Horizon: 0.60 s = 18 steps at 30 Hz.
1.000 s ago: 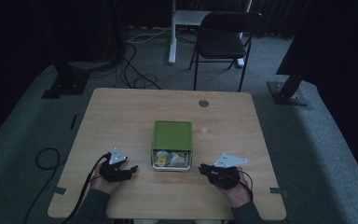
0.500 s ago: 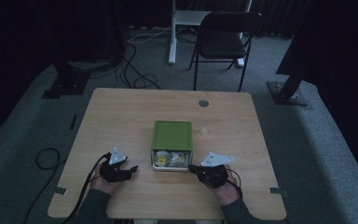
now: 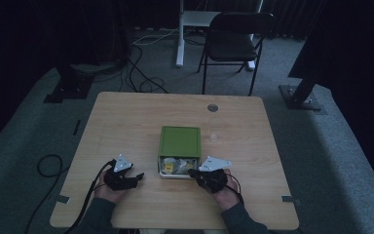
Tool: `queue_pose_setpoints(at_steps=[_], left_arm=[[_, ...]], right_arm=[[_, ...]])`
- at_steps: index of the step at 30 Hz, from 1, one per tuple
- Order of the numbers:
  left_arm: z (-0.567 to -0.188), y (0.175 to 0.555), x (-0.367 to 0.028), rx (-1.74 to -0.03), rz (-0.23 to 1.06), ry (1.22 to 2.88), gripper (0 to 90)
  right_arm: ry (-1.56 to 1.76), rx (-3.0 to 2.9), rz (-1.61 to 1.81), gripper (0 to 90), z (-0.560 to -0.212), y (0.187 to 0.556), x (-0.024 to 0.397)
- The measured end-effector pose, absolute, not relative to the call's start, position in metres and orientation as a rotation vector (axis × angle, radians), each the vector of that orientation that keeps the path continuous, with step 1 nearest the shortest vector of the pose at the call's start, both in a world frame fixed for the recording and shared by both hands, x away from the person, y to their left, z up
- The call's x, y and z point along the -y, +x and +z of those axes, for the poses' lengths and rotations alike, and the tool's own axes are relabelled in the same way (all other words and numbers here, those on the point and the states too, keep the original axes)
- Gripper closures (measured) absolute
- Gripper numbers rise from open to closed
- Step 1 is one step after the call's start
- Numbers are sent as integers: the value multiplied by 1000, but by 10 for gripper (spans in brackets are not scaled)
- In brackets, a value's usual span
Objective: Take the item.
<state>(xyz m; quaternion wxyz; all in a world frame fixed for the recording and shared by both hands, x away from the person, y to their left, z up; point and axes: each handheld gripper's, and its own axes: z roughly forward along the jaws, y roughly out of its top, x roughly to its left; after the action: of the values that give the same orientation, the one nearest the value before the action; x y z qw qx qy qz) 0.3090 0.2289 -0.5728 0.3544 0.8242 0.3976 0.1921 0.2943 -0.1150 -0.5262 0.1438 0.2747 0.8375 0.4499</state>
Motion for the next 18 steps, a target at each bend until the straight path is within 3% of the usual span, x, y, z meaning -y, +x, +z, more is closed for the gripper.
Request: queue_pose_setpoints(at_steps=[18], left_arm=[[-573, 309, -229, -1027, 497, 2131, 378]], right_arm=[[798, -2454, 1291, 894, -529, 303, 112]])
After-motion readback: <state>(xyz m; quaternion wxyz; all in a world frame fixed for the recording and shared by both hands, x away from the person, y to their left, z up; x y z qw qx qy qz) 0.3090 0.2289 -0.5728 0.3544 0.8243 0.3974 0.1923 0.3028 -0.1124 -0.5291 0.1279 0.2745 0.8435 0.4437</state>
